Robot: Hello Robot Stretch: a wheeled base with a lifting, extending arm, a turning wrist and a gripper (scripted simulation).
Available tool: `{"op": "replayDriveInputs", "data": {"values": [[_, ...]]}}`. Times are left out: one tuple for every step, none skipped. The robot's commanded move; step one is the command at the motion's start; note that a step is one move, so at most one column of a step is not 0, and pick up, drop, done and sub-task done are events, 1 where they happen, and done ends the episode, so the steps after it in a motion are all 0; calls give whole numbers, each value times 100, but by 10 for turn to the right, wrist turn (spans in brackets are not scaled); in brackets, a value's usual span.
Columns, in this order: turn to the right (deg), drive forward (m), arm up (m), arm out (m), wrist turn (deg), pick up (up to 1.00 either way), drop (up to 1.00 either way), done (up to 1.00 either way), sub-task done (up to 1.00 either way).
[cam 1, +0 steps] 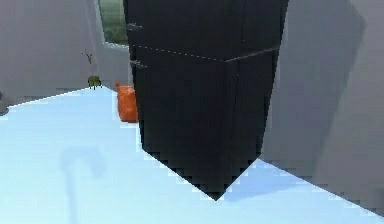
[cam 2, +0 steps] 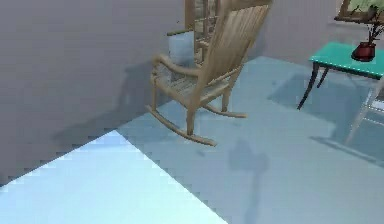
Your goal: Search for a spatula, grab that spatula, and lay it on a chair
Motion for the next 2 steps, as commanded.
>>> {"op": "replayDriveInputs", "data": {"values": [[-450, 0, 0, 0, 0, 0, 0, 0, 0], [0, 100, 0, 0, 0, 0, 0, 0, 0]]}}
